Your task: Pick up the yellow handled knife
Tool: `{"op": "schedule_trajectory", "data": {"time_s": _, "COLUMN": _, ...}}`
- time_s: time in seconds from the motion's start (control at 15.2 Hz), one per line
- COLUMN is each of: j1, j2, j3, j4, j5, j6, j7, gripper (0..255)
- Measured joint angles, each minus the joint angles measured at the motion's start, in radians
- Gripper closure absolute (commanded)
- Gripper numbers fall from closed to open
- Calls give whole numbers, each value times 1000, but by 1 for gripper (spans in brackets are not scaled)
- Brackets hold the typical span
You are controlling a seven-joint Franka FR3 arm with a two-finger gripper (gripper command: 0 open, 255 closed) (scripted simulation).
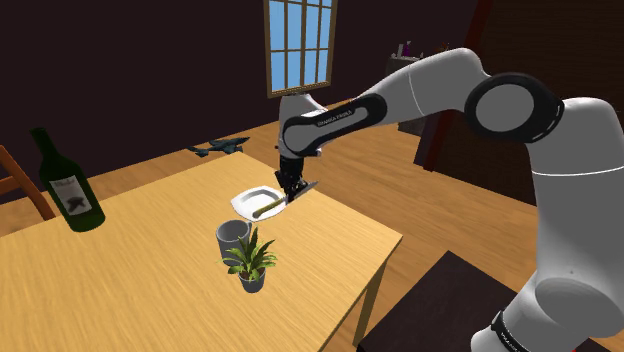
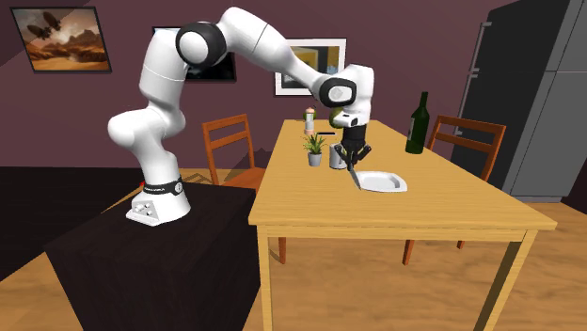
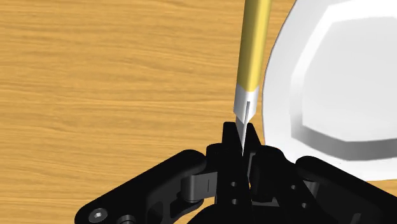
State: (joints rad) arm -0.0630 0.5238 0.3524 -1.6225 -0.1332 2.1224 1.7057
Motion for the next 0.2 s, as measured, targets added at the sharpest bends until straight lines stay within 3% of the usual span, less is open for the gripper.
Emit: {"op": "schedule_trajectory", "data": {"time_s": 0.2, "j1": -3, "j2": -19, "j3": 4, "j4": 8, "j5": 7, "j6": -26, "j7": -3, "gripper": 255}}
